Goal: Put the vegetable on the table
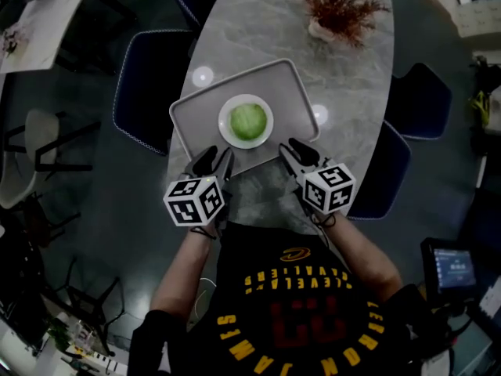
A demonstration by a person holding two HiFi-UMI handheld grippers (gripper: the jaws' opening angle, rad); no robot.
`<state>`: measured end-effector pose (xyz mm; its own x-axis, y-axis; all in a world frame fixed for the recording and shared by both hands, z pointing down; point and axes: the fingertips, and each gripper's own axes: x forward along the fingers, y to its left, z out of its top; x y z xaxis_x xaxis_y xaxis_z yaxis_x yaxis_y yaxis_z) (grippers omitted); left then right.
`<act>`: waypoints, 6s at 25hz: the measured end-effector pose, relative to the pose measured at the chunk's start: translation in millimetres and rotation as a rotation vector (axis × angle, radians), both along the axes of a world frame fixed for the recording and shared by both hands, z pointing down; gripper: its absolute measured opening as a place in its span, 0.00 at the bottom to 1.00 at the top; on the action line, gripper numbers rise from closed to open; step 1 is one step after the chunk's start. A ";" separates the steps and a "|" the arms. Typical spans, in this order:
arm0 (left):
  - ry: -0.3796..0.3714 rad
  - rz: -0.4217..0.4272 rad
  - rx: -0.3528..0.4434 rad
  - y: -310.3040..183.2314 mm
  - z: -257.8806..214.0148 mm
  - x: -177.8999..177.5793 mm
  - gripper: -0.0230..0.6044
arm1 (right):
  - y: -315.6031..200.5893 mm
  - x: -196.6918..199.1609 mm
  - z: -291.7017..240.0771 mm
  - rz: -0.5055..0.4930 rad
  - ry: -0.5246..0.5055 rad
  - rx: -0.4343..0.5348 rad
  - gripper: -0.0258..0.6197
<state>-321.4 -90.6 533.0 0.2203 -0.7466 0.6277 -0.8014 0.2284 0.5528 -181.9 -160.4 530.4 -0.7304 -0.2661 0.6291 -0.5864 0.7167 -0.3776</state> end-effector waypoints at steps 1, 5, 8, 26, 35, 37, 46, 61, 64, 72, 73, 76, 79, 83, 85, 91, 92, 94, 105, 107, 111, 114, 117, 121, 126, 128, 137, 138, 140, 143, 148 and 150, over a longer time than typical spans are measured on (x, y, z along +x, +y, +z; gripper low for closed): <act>0.013 0.006 -0.023 -1.1 8.9 -1.9 0.30 | -1.6 -2.7 7.8 0.000 0.012 -0.010 0.23; 0.057 0.022 -0.083 -8.8 33.2 -8.4 0.30 | -8.3 -8.9 34.6 0.000 0.065 -0.052 0.23; 0.014 0.022 -0.094 -20.3 44.6 -19.2 0.30 | -17.1 -9.0 50.2 0.023 0.094 -0.083 0.23; 0.116 0.055 -0.182 -44.1 88.5 -26.1 0.29 | -36.8 -22.1 96.2 0.129 0.152 -0.268 0.22; 0.129 0.063 -0.192 -44.3 90.5 -26.4 0.26 | -42.0 -27.9 99.0 0.153 0.157 -0.332 0.14; 0.133 0.064 -0.194 -44.7 91.0 -26.0 0.25 | -41.8 -27.7 99.3 0.174 0.144 -0.352 0.14; 0.209 -0.016 -0.222 -44.5 98.8 -32.5 0.12 | -28.9 -37.2 100.9 0.222 0.119 -0.410 0.12; 0.269 -0.022 -0.220 -22.2 75.0 -19.8 0.11 | -7.1 -22.9 69.1 0.251 0.011 -0.408 0.10; 0.274 -0.011 -0.205 -26.3 70.4 -14.0 0.11 | -7.6 -14.9 69.7 0.266 -0.011 -0.412 0.10; 0.242 0.008 -0.181 -17.3 50.3 8.8 0.10 | 3.8 9.1 57.6 0.273 -0.093 -0.412 0.10; 0.243 0.007 -0.182 -14.9 50.2 13.6 0.10 | 5.4 13.9 57.8 0.274 -0.102 -0.414 0.10; 0.257 -0.001 -0.189 -5.8 49.0 30.6 0.10 | 12.2 30.2 56.6 0.278 -0.128 -0.426 0.10; 0.269 -0.003 -0.190 5.5 35.3 48.1 0.10 | 21.9 47.6 42.3 0.282 -0.153 -0.432 0.10; 0.264 0.011 -0.182 20.7 19.1 83.9 0.10 | 37.9 83.8 27.6 0.294 -0.178 -0.426 0.10; 0.260 0.019 -0.177 25.6 13.0 96.9 0.10 | 43.6 97.2 23.2 0.301 -0.183 -0.421 0.10; 0.262 0.033 -0.173 36.8 11.0 127.9 0.10 | 54.6 128.4 24.1 0.326 -0.192 -0.418 0.10; 0.263 0.037 -0.173 38.3 11.0 133.1 0.10 | 56.4 133.7 24.0 0.331 -0.195 -0.417 0.10; 0.270 0.043 -0.172 42.4 11.6 143.5 0.10 | 61.5 144.6 24.2 0.339 -0.196 -0.413 0.10; 0.277 0.139 -0.159 56.6 14.6 219.7 0.10 | 90.3 225.8 22.5 0.433 -0.199 -0.380 0.10; 0.279 0.153 -0.160 59.6 17.7 231.7 0.10 | 95.3 238.4 24.7 0.449 -0.197 -0.379 0.10; 0.282 0.172 -0.166 65.2 23.3 252.3 0.10 | 102.4 259.5 28.4 0.477 -0.192 -0.376 0.10; 0.284 0.184 -0.169 67.2 27.1 265.2 0.10 | 105.5 273.0 31.0 0.499 -0.193 -0.373 0.10; 0.279 0.201 -0.168 65.4 28.7 276.3 0.10 | 106.1 284.6 31.6 0.516 -0.193 -0.370 0.10; 0.264 0.232 -0.176 63.6 37.5 284.5 0.10 | 106.7 293.3 37.5 0.541 -0.186 -0.368 0.10; 0.254 0.269 -0.200 62.1 55.9 288.6 0.10 | 108.7 297.7 56.0 0.571 -0.174 -0.383 0.09; 0.247 0.279 -0.213 57.8 65.1 291.7 0.10 | 105.6 300.8 65.8 0.579 -0.172 -0.394 0.10; 0.205 0.325 -0.249 44.1 94.2 302.8 0.10 | 95.5 311.8 96.7 0.599 -0.143 -0.398 0.10; 0.203 0.331 -0.252 45.1 95.6 303.0 0.10 | 97.1 312.0 98.3 0.601 -0.138 -0.401 0.10; 0.204 0.339 -0.260 46.8 98.1 303.0 0.10 | 99.3 312.1 100.6 0.603 -0.132 -0.405 0.10; 0.201 0.346 -0.272 49.1 101.0 303.1 0.10 | 102.5 312.0 103.3 0.601 -0.123 -0.413 0.10; 0.199 0.352 -0.288 52.6 104.9 304.0 0.10 | 105.5 312.9 107.9 0.604 -0.111 -0.423 0.10; 0.199 0.355 -0.295 53.2 106.4 303.5 0.10 | 106.2 312.4 109.7 0.604 -0.108 -0.427 0.10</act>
